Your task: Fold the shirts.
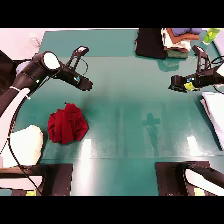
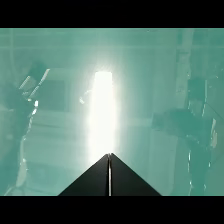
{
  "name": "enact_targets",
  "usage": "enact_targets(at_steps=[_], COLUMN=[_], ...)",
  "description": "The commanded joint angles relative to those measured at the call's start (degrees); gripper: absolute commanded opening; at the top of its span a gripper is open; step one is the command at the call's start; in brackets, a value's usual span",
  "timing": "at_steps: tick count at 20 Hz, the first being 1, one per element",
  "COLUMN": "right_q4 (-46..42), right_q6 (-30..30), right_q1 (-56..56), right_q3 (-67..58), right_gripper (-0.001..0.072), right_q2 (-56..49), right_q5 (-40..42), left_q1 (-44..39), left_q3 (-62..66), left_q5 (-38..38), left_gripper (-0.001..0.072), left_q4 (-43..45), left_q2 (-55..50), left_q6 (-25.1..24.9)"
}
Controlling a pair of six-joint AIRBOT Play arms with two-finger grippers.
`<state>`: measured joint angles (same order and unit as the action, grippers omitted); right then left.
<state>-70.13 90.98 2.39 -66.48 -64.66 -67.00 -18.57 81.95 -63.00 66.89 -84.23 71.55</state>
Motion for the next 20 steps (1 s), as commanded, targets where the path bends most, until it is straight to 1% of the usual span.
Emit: enact_targets(at_steps=[1, 7, 14, 16, 17, 18, 20], right_q4=[0.02, 0.02, -0.02, 0.09, 0.17, 0.17, 0.09], right_q6=[0.0, 0.0, -0.02, 0.0, 0.02, 0.0, 0.02], right_q1=[-0.04, -0.04, -0.04, -0.04, -0.04, -0.04, -0.04], right_q3=[0.02, 0.02, 0.02, 0.02, -0.02, -0.02, -0.02], right_gripper=[0.0023, 0.0023, 0.0023, 0.0023, 0.0023, 0.0023, 0.0023], right_q2=[0.0, 0.0, 0.0, 0.02, 0.0, 0.02, 0.0], right_q5=[0.0, 0.0, 0.9, 3.41, 3.39, 2.62, 1.51], left_q1=[-0.02, -0.02, -0.02, -0.02, 0.13, 0.61, 2.49], left_q3=[0.04, 0.04, 0.04, 0.81, 2.34, 3.91, 4.72], left_q5=[0.02, 0.22, 6.71, 3.8, 1.01, -1.6, -5.38], left_gripper=[0.0039, 0.0039, 0.0039, 0.003, 0.0028, 0.0028, 0.0029], left_q4=[0.0, -0.07, -4.11, -2.4, 1.75, 7.37, 16.76], left_q2=[-0.02, -0.02, -0.02, 0.9, 1.9, 4.09, 10.64], left_q6=[0.0, 0.0, 1.29, 1.46, 4.07, 8.46, 13.81])
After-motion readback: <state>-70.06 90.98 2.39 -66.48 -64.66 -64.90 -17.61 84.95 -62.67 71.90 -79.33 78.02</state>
